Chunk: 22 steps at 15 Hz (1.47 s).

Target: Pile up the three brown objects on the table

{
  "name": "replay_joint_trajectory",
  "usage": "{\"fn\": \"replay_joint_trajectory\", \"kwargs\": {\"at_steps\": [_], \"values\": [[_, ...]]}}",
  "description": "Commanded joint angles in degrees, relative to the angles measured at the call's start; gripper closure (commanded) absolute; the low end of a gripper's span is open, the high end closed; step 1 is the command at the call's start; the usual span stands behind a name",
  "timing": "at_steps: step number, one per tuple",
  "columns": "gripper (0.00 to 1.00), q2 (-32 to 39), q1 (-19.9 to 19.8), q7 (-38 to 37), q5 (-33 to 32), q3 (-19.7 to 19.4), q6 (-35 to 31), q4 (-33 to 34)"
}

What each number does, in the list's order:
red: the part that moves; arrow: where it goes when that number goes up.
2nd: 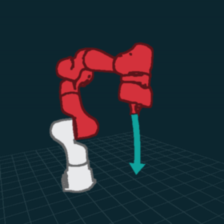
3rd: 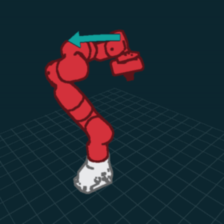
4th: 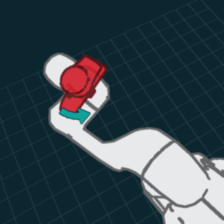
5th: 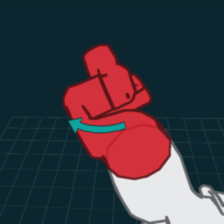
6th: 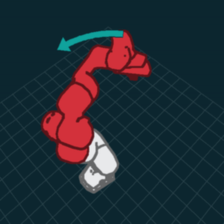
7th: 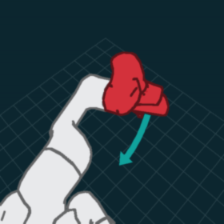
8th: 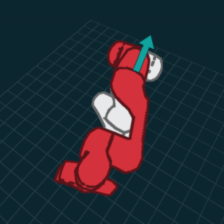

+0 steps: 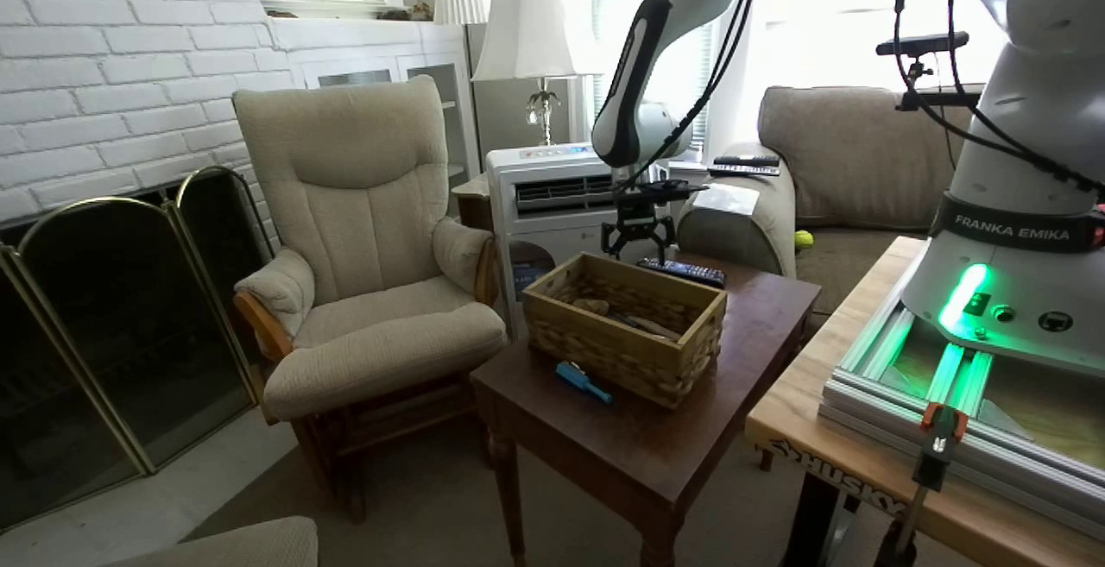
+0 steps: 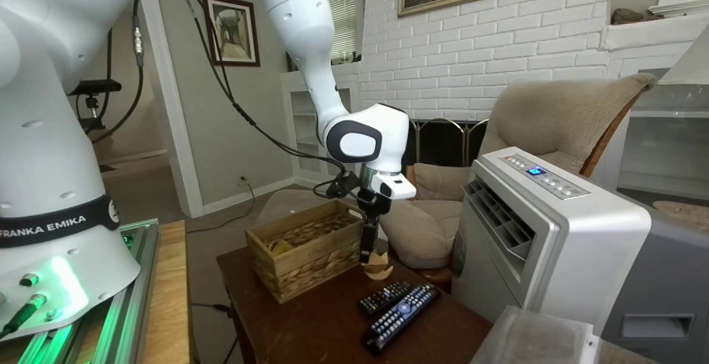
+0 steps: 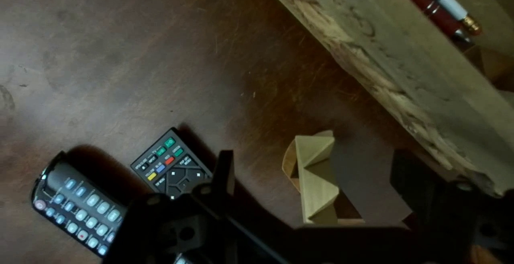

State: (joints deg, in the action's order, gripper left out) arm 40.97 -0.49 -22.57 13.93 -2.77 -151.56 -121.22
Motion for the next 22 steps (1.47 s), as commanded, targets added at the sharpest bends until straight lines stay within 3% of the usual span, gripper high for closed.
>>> {"fn": "replay_joint_trajectory", "kwargs": {"at_steps": [1, 9, 17, 22], "values": [[0.00, -2.64, 1.07, -1.65, 0.09, -2.18, 3.34, -0.62], [0.00, -10.94, -1.47, 6.01, -2.30, -2.91, 10.63, -3.35], [0.00, -20.51, -1.21, 17.44, -13.41, -4.54, 5.39, -12.64], [0.00, -26.79, -2.98, 24.15, -11.65, -1.98, 1.62, -19.18]]}}
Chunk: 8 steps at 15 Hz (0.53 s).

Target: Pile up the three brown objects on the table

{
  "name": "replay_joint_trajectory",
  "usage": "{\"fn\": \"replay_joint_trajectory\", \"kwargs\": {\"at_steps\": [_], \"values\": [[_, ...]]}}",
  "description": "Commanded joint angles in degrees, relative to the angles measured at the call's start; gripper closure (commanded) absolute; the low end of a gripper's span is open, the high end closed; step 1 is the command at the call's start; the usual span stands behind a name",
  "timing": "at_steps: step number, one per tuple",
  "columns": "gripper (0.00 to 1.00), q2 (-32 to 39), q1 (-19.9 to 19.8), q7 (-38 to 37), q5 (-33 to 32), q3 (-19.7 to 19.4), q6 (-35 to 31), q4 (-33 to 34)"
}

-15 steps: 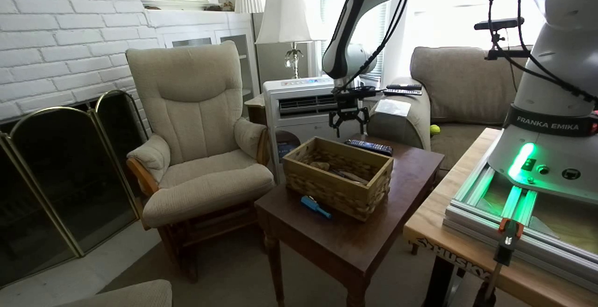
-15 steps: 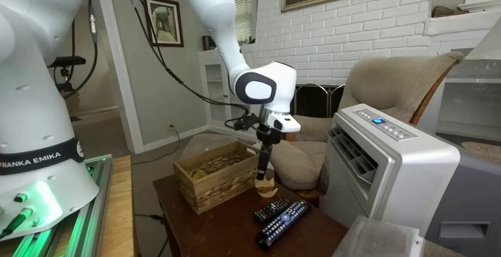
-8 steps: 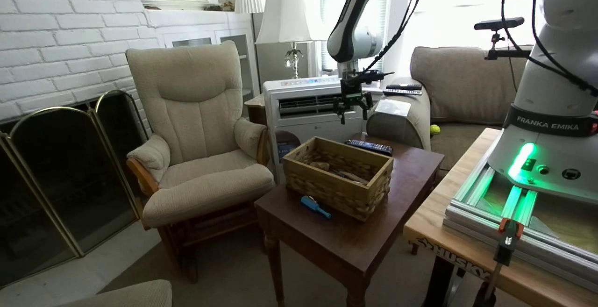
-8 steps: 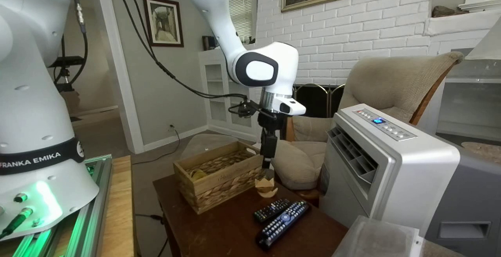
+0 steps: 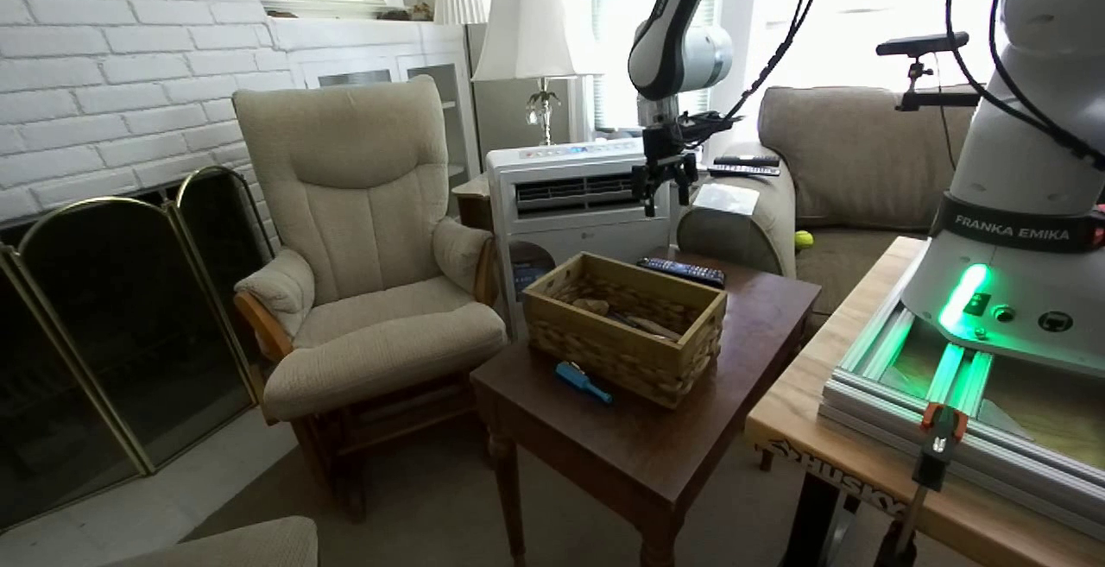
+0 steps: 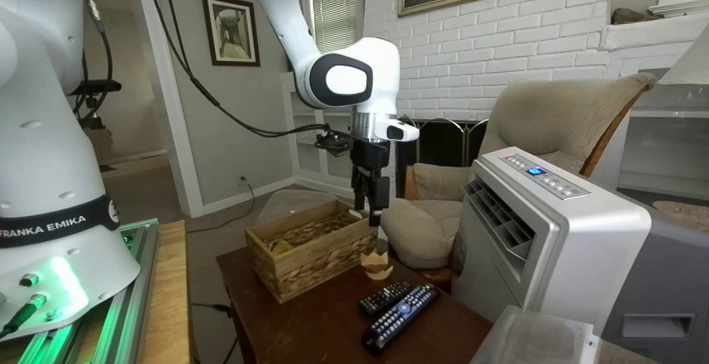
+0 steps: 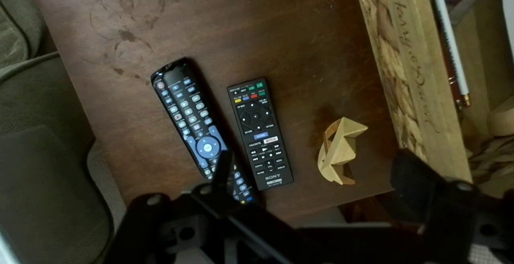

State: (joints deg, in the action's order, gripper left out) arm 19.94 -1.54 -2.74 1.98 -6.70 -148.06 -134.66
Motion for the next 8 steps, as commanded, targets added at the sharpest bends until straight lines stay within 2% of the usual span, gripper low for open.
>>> {"fn": "replay_joint_trajectory", "kwargs": {"at_steps": [1, 5, 6, 8], "values": [[0.00, -6.83, -2.26, 5.74, 0.74, 2.45, -1.91, -6.80], [0.00, -10.22, -2.81, 9.38, 1.45, 3.73, -1.32, -9.66], [0.00, -6.68, -1.93, 6.06, -0.04, 2.90, -0.50, -6.30], [0.00, -7.95, -1.97, 6.85, 0.01, 3.19, -0.50, -7.42]]}}
